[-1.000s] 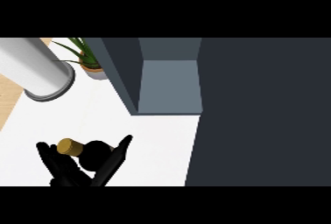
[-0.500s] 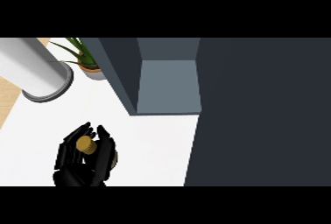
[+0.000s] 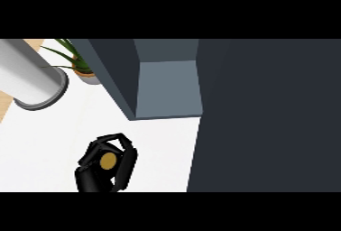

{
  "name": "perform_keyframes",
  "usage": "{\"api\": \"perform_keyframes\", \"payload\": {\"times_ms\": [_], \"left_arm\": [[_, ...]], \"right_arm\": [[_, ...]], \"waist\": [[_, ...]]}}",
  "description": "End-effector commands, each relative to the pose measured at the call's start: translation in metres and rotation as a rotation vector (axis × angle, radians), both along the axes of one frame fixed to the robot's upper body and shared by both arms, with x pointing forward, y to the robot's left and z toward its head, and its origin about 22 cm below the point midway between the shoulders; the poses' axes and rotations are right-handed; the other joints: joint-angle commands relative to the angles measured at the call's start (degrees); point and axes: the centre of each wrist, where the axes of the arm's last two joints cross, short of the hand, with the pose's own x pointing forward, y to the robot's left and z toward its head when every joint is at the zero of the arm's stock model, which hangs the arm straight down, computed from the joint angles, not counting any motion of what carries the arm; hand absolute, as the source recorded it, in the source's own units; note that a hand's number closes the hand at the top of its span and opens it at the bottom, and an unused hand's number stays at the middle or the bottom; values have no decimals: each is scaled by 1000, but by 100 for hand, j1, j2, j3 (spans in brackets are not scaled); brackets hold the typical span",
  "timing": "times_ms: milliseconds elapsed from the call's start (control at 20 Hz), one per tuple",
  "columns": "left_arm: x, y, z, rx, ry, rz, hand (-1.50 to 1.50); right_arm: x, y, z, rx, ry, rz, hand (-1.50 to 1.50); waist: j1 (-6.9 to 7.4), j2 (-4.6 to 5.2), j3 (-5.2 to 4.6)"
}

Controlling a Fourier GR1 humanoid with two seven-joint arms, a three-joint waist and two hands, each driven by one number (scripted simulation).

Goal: Pick up the wine, place it into the cabinet and close the cabinet

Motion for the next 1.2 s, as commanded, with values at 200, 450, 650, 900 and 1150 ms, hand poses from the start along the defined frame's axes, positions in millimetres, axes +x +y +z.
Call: {"api": "perform_keyframes", "payload": {"times_ms": [200, 450, 650, 900, 1150], "left_arm": [[-25, -23, 31, 100, -55, -468, 150], [-26, -28, 54, 104, -185, -587, 150], [-38, -28, 67, 83, -210, -696, 150], [-25, -33, 97, -28, -261, -738, 150], [5, -38, 123, -119, -269, -800, 150]], "right_arm": [[-5, 6, 0, 8, -7, 97, -150], [-7, 4, 1, 14, -1, 92, -150], [-5, 1, 0, 18, -11, 81, -150], [-7, -1, 0, 27, -3, 72, -150], [-19, -7, 0, 2, -14, 74, -150]], "waist": [[-272, 81, -21], [-210, 94, -5], [-121, 120, 5], [-137, 149, 5], [-48, 103, 33]]}}
